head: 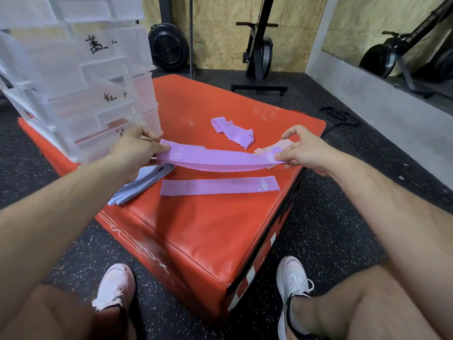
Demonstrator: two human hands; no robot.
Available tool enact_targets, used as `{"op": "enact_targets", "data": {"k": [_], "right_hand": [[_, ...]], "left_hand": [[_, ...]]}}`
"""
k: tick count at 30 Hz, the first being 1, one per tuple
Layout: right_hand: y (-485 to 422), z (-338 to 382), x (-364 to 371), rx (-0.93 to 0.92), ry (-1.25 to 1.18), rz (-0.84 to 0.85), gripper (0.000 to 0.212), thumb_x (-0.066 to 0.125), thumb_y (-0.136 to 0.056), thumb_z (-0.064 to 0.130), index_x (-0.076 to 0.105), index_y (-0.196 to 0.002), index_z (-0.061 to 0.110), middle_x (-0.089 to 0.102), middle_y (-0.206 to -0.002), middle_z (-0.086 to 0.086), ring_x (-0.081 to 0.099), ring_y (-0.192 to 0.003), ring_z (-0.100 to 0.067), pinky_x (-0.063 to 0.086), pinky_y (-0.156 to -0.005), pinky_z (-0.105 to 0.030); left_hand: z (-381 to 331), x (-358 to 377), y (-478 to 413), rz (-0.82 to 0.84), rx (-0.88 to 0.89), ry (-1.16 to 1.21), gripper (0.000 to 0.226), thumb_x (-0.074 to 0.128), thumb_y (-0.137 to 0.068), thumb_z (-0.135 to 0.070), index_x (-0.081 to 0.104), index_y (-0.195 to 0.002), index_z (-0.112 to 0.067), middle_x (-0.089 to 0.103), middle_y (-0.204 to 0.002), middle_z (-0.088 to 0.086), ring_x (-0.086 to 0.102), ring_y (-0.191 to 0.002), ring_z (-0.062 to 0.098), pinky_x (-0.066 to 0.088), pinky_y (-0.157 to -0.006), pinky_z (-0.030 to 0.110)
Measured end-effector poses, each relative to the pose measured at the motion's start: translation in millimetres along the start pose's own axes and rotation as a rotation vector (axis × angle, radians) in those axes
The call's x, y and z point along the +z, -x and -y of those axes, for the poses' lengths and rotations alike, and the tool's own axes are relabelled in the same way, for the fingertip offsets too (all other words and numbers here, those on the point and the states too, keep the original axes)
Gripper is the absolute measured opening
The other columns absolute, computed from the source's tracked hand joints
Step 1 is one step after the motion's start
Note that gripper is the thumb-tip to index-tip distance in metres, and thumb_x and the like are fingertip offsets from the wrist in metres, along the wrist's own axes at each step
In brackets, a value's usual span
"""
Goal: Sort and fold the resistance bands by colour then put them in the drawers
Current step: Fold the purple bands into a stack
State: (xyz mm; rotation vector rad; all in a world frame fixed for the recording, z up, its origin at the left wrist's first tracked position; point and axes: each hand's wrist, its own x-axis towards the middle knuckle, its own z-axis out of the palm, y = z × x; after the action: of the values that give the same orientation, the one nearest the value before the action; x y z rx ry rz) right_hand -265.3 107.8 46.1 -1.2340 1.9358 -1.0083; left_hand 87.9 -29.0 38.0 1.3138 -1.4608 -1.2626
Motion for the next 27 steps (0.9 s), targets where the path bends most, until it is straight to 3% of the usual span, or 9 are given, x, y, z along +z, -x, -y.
{"op": "enact_targets", "data": {"k": [4, 6, 9, 12, 16, 22, 27], "right_hand": [[4.7, -16.9, 8.5, 0.012, 0.145, -0.011, 0.025, 0.074, -0.085, 0.004, 0.058, -0.095, 0.021, 0.069, -0.082, -0.011, 0.067, -0.058, -0.023, 0.056, -0.07, -0.039], [7.8, -23.9, 15.2, 0.011, 0.215, 0.008, 0.014, 0.071, -0.087, 0.005, 0.064, -0.09, 0.016, 0.07, -0.088, -0.008, 0.064, -0.058, -0.021, 0.055, -0.067, -0.035], [7.7, -32.8, 26.9, -0.003, 0.283, 0.023, 0.01, 0.071, -0.088, 0.006, 0.071, -0.089, 0.017, 0.073, -0.098, -0.002, 0.068, -0.068, -0.026, 0.056, -0.065, -0.035], [7.5, -35.2, 37.9, -0.03, 0.379, 0.026, 0.014, 0.071, -0.087, 0.006, 0.073, -0.087, 0.02, 0.069, -0.079, 0.003, 0.062, -0.062, -0.019, 0.051, -0.062, -0.029], [6.4, -38.2, 45.7, -0.02, 0.438, 0.045, 0.015, 0.07, -0.086, 0.007, 0.075, -0.087, 0.021, 0.068, -0.078, 0.009, 0.06, -0.062, -0.009, 0.052, -0.072, -0.033], [3.0, -42.2, 46.3, -0.001, 0.43, 0.05, 0.013, 0.071, -0.087, 0.011, 0.074, -0.087, 0.023, 0.07, -0.084, 0.006, 0.07, -0.078, -0.021, 0.06, -0.083, -0.044], [3.0, -43.3, 46.3, 0.007, 0.432, 0.038, 0.013, 0.07, -0.088, 0.01, 0.073, -0.088, 0.022, 0.073, -0.087, 0.0, 0.073, -0.079, -0.026, 0.06, -0.081, -0.044]], "left_hand": [[23.5, 4.0, 14.8, -0.015, 0.086, -0.144, 0.034, 0.073, -0.083, 0.002, 0.048, -0.075, -0.021, 0.053, -0.075, 0.009, 0.052, -0.063, 0.022, 0.052, -0.057, 0.031], [36.1, 5.7, 19.3, -0.012, 0.181, -0.319, 0.027, 0.074, -0.081, -0.003, 0.052, -0.076, -0.019, 0.056, -0.07, 0.009, 0.05, -0.062, 0.022, 0.046, -0.062, 0.033], [46.2, 10.2, 25.4, -0.036, 0.293, -0.589, 0.013, 0.07, -0.083, -0.007, 0.06, -0.081, -0.017, 0.058, -0.069, 0.002, 0.052, -0.065, 0.021, 0.038, -0.056, 0.025], [52.1, 13.7, 26.0, -0.028, 0.288, -0.716, 0.009, 0.067, -0.087, -0.008, 0.066, -0.086, -0.017, 0.061, -0.079, 0.001, 0.053, -0.075, 0.019, 0.03, -0.058, 0.024], [65.1, 10.9, 18.8, -0.015, 0.254, -0.753, 0.009, 0.063, -0.09, -0.008, 0.071, -0.094, -0.011, 0.065, -0.089, 0.003, 0.056, -0.084, 0.018, 0.035, -0.071, 0.022], [74.5, 10.8, 16.0, 0.03, 0.322, -0.819, 0.014, 0.06, -0.09, -0.005, 0.072, -0.097, -0.008, 0.07, -0.097, 0.009, 0.058, -0.085, 0.021, 0.042, -0.072, 0.027], [80.6, 9.9, 9.6, 0.054, 0.386, -0.907, 0.014, 0.061, -0.088, -0.004, 0.072, -0.095, -0.007, 0.06, -0.101, 0.017, 0.06, -0.092, 0.033, 0.044, -0.076, 0.032]]}}
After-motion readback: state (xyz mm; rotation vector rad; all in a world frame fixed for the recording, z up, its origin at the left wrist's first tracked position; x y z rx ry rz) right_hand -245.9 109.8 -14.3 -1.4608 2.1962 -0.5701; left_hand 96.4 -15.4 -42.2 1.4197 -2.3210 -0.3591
